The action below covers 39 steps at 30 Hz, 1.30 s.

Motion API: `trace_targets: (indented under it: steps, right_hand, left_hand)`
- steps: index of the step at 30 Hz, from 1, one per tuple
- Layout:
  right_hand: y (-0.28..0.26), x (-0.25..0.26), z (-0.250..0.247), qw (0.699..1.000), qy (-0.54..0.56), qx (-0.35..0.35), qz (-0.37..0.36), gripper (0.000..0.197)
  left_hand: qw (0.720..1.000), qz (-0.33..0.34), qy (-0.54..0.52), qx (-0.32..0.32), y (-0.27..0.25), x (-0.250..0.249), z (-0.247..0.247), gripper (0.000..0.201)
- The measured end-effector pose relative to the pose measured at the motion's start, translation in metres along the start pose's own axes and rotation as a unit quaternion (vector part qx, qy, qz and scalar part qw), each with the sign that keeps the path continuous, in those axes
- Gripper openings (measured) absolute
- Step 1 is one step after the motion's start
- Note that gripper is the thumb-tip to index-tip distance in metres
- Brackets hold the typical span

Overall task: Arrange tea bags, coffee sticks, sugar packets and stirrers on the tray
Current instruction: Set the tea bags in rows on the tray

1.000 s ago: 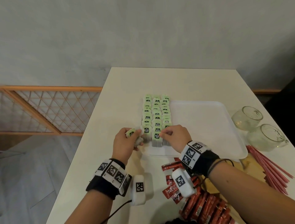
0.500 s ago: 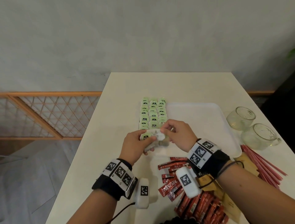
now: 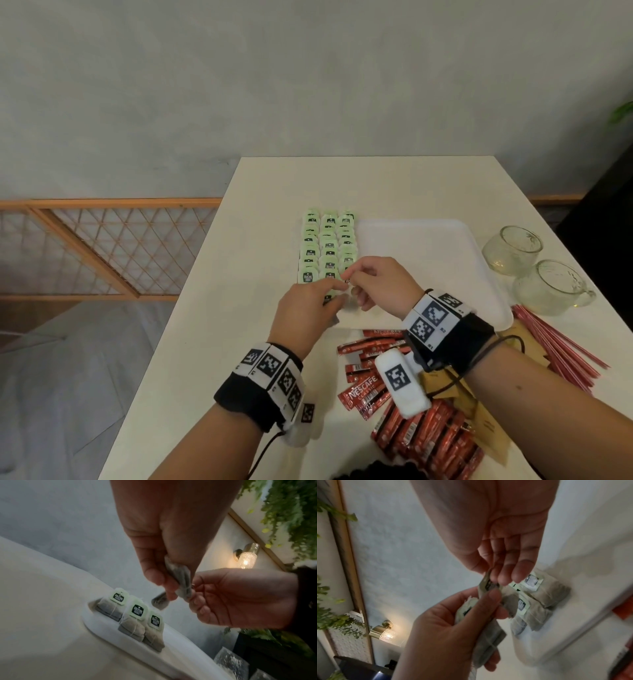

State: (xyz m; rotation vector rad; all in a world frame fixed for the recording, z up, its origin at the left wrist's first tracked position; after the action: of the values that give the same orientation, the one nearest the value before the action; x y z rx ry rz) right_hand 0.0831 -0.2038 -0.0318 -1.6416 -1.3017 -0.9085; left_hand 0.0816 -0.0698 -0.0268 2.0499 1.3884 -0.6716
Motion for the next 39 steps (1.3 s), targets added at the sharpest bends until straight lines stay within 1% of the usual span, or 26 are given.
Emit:
trace_targets:
  steps: [2, 5, 7, 9, 12, 13, 16, 19, 24, 27, 31, 35, 37, 39]
  right_hand:
    - [-0.001, 0.002, 0.004, 1.0, -0.001, 0.027, -0.007, 0.02]
    - [-0.003, 0.003, 0.011, 0.996, -0.054, 0.067, -0.034, 0.017]
    - [-0.003, 0.004, 0.017, 0.993, -0.063, 0.087, -0.045, 0.015]
    - [0.0, 0.005, 0.02, 0.992, -0.066, 0.085, -0.058, 0.015]
    - [0.008, 0.004, 0.023, 0.988, -0.118, 0.064, -0.078, 0.01]
    - [0.01, 0.002, 0.027, 0.985, -0.138, 0.065, -0.079, 0.012]
    - [0.014, -0.006, 0.043, 0.976, -0.187, 0.091, -0.066, 0.018]
    - [0.019, -0.01, 0.054, 0.972, -0.206, 0.098, -0.061, 0.019]
    - [0.036, -0.002, 0.061, 0.966, -0.236, 0.071, -0.075, 0.017]
    - [0.043, 0.002, 0.065, 0.962, -0.256, 0.062, -0.078, 0.017]
    - [0.048, 0.008, 0.064, 0.956, -0.278, 0.036, -0.089, 0.016]
    - [0.047, 0.008, 0.074, 0.941, -0.317, 0.076, -0.085, 0.018]
    - [0.049, 0.01, 0.075, 0.946, -0.307, 0.067, -0.084, 0.018]
    - [0.05, 0.014, 0.073, 0.951, -0.291, 0.043, -0.09, 0.018]
  left_hand:
    - [0.999, -0.025, -0.047, -0.01, 0.001, 0.009, -0.005, 0.013]
    - [0.993, -0.072, -0.093, 0.016, 0.002, 0.021, -0.008, 0.006]
    - [0.991, -0.087, -0.102, 0.029, 0.003, 0.028, -0.01, 0.006]
    - [0.989, -0.096, -0.108, 0.04, 0.002, 0.032, -0.013, 0.008]
    - [0.985, -0.113, -0.119, 0.06, 0.002, 0.037, -0.017, 0.005]
    - [0.983, -0.123, -0.123, 0.054, 0.003, 0.041, -0.021, 0.003]
    - [0.978, -0.157, -0.135, 0.021, 0.008, 0.059, -0.039, 0.007]
    - [0.976, -0.175, -0.131, 0.011, 0.011, 0.076, -0.05, 0.009]
    - [0.974, -0.18, -0.135, 0.019, 0.013, 0.091, -0.054, 0.014]
    - [0.978, -0.173, -0.115, 0.03, 0.013, 0.095, -0.053, 0.017]
    - [0.981, -0.169, -0.093, 0.028, 0.015, 0.105, -0.057, 0.023]
    - [0.982, -0.163, -0.092, 0.021, 0.019, 0.108, -0.06, 0.023]
    - [0.983, -0.159, -0.094, 0.021, 0.02, 0.106, -0.059, 0.021]
    - [0.982, -0.157, -0.1, 0.026, 0.021, 0.104, -0.056, 0.022]
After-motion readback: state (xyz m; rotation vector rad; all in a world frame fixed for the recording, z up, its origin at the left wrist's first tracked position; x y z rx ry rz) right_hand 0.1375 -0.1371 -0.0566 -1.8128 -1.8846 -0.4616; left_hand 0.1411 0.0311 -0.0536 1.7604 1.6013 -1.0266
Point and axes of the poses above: each hand's wrist, its own y-axis towards the middle knuckle, its own z-axis out of the palm, x = y × z, the point moved 9 cm from there along y, towards the middle knuckle, and after that the axes turned 5 degrees about -x, right-handed, at the moved point
